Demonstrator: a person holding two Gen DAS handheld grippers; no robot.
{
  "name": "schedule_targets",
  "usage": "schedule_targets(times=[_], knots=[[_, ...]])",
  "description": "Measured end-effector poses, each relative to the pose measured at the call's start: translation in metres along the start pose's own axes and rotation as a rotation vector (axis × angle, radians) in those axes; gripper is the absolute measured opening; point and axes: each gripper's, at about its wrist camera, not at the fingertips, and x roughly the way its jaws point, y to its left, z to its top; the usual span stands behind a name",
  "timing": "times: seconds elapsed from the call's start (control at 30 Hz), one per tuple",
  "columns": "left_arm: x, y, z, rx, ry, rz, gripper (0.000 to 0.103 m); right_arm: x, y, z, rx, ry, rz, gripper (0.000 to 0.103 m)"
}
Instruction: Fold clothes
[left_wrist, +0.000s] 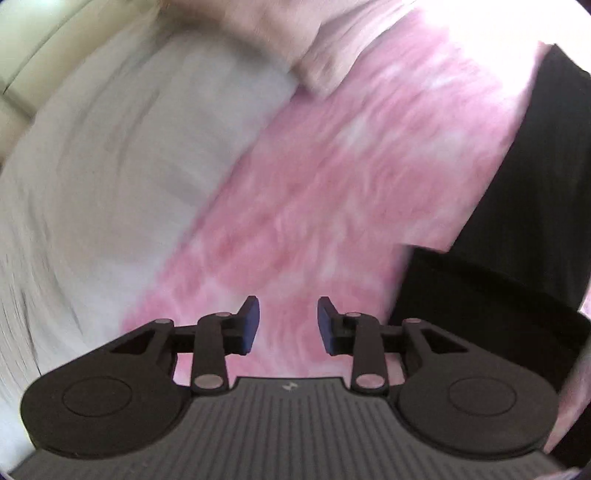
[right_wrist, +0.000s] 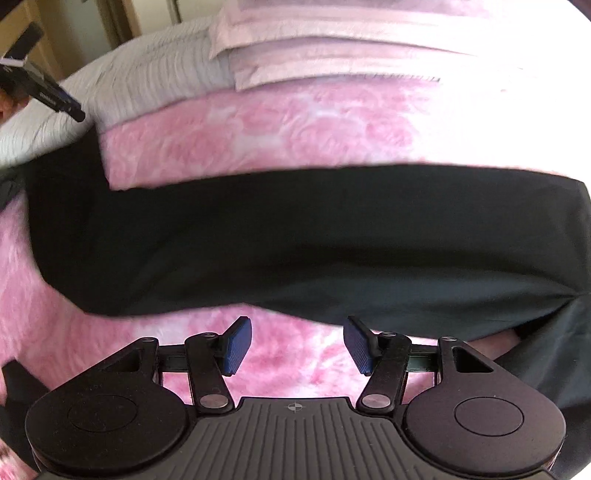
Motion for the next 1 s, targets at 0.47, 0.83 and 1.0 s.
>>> schedule_targets(times=[0.47, 0.83, 1.0], knots=[[0.022, -0.120, -0.066, -0.313, -0.112, -0.295, 0.068, 0.036, 0.019, -0.015, -0.003, 0.075, 0.054, 0.059], [-0.027, -0.103, -0.129, -0.376, -0.147, -0.145, 0.020, 0.029, 0.031, -0.023, 0.050, 0.083, 0.007, 0.059], [-0.039, -0.115, -0.137, -0.388, -0.235, -0.152, 0.077, 0.033, 0.036, -0.023, 0.065, 0.078, 0.022, 0.059]])
